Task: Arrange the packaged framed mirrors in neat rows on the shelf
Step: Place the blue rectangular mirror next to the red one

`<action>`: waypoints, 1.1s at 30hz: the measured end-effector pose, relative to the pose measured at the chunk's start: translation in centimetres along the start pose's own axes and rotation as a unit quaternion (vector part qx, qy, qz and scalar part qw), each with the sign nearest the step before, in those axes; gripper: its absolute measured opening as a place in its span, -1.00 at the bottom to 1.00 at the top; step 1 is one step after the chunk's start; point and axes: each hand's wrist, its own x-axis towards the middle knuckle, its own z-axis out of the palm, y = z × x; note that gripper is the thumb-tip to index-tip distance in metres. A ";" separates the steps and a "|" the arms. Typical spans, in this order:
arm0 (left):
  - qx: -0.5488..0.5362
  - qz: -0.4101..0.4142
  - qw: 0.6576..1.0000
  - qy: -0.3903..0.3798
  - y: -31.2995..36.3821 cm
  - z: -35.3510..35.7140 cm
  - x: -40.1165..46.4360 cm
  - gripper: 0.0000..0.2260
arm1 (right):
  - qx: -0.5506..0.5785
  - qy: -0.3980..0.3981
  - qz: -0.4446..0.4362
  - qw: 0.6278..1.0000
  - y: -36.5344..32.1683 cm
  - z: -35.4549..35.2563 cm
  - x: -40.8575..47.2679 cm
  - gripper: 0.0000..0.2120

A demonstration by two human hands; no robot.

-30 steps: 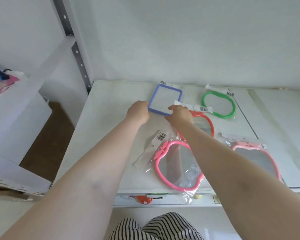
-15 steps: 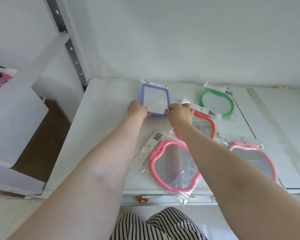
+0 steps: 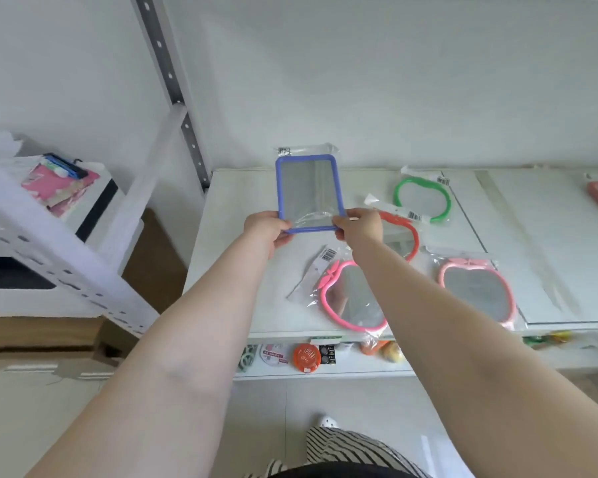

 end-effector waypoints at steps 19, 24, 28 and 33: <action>0.097 -0.018 0.967 -0.237 -9.4 6.9 -15.1 -0.45 | 0.101 0.194 0.116 0.969 9.4 -16.3 -16.2 -0.75; 0.134 -0.023 0.944 -0.301 -13.4 13.9 -19.4 -0.43 | 0.158 0.238 0.130 0.950 13.4 -24.9 -18.7 -0.85; 0.160 -0.009 0.927 -0.339 -17.8 21.0 -23.1 -0.46 | 0.176 0.273 0.138 0.936 17.5 -33.0 -20.3 -0.83; 0.179 -0.017 0.917 -0.355 -23.3 30.2 -28.0 -0.43 | 0.163 0.306 0.149 0.926 22.3 -43.4 -21.4 -0.84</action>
